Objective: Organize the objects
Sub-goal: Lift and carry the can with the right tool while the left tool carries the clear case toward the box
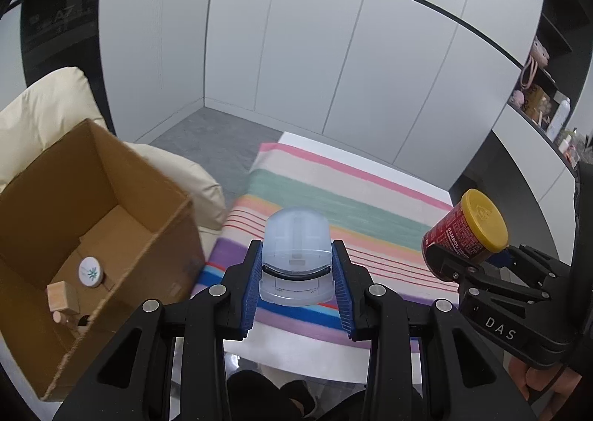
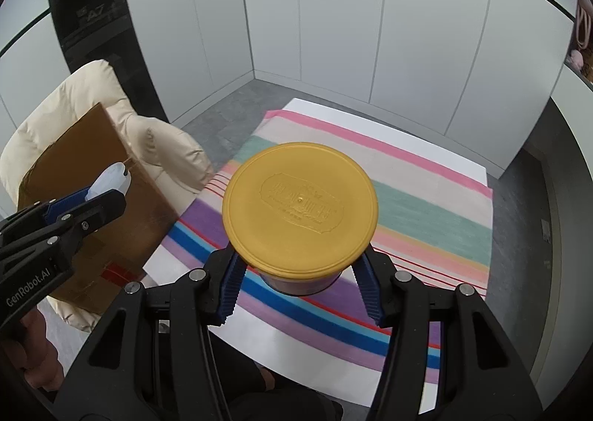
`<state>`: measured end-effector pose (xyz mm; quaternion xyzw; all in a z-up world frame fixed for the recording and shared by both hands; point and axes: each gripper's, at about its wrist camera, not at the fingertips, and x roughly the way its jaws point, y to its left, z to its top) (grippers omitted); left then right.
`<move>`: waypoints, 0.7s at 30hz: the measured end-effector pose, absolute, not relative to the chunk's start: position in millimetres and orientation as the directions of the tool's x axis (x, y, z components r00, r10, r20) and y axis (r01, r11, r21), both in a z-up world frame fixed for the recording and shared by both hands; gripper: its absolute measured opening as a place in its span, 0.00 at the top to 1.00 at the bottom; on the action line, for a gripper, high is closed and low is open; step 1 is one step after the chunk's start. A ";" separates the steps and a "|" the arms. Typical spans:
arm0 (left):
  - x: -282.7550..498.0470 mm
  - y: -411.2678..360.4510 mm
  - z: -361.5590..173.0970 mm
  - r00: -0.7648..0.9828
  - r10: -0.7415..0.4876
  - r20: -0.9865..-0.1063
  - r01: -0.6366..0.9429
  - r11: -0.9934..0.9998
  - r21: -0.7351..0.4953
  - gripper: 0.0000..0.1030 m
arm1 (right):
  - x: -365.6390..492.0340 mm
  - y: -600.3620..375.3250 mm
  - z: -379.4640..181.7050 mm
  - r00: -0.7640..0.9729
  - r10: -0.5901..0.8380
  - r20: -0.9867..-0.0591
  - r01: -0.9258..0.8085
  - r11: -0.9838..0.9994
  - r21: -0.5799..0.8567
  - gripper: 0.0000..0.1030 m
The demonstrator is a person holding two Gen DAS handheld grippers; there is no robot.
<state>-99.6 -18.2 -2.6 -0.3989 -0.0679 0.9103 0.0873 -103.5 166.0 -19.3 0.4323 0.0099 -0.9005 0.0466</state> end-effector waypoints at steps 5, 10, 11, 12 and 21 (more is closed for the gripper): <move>-95.2 -42.6 -1.6 -0.679 0.183 -0.711 -0.062 -0.979 -0.192 0.65 | -108.4 141.0 -19.9 -0.617 -0.102 -0.780 0.135 -0.991 0.022 0.45; -88.6 -67.3 0.0 -0.689 0.151 -0.709 -0.021 -0.982 -0.189 0.65 | -110.5 115.1 -19.6 -0.615 -0.126 -0.779 0.177 -0.984 0.020 0.45; -86.9 -72.5 0.3 -0.691 0.144 -0.709 -0.012 -0.982 -0.188 0.65 | -111.1 109.4 -19.8 -0.613 -0.132 -0.779 0.187 -0.982 0.019 0.45; -85.3 -76.3 0.4 -0.692 0.139 -0.709 -0.006 -0.982 -0.187 0.65 | -111.5 104.7 -20.3 -0.612 -0.136 -0.779 0.193 -0.981 0.019 0.45; -72.0 -121.5 2.6 -0.703 0.081 -0.706 0.073 -0.980 -0.185 0.65 | -110.9 58.7 -16.8 -0.611 -0.181 -0.770 0.270 -0.963 0.012 0.45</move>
